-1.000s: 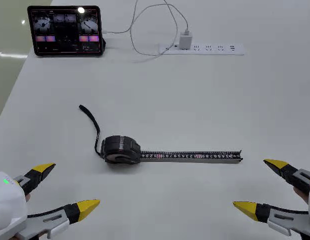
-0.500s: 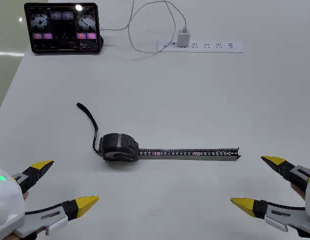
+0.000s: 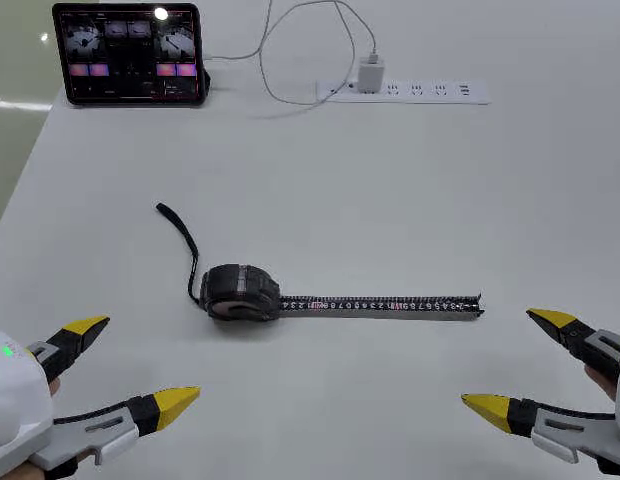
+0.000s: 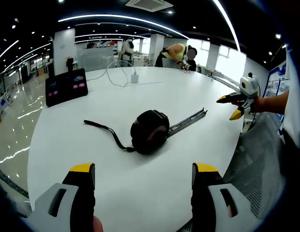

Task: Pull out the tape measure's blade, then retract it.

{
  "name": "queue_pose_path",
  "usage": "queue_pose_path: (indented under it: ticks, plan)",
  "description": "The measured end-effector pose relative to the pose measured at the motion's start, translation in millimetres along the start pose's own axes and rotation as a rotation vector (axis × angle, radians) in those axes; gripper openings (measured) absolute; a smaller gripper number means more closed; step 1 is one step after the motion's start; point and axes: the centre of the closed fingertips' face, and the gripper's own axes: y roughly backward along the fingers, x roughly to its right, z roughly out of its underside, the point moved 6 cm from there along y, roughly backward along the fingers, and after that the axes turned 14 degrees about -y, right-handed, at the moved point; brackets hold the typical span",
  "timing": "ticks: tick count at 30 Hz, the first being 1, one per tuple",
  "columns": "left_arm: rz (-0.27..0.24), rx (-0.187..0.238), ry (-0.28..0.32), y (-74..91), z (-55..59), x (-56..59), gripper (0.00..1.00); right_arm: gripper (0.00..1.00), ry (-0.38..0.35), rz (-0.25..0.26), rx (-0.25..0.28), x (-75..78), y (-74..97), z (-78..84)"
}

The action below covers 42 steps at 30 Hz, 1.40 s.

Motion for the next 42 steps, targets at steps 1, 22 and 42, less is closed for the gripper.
queue_pose_path:
  ticks: [1,22,42]
  plan:
    - [-0.001,0.001,0.000,0.0,0.0,0.0,0.80,0.73,0.000,0.001,0.001,0.0,0.0,0.0]
    - [-0.001,0.007,0.003,-3.6,-4.0,0.8,0.79,0.73,0.006,0.003,0.002,2.7,-0.1,-2.5]
    - [-0.001,0.023,0.021,-22.9,-18.2,6.2,0.79,0.72,0.032,-0.001,-0.008,10.0,-4.6,-9.8]
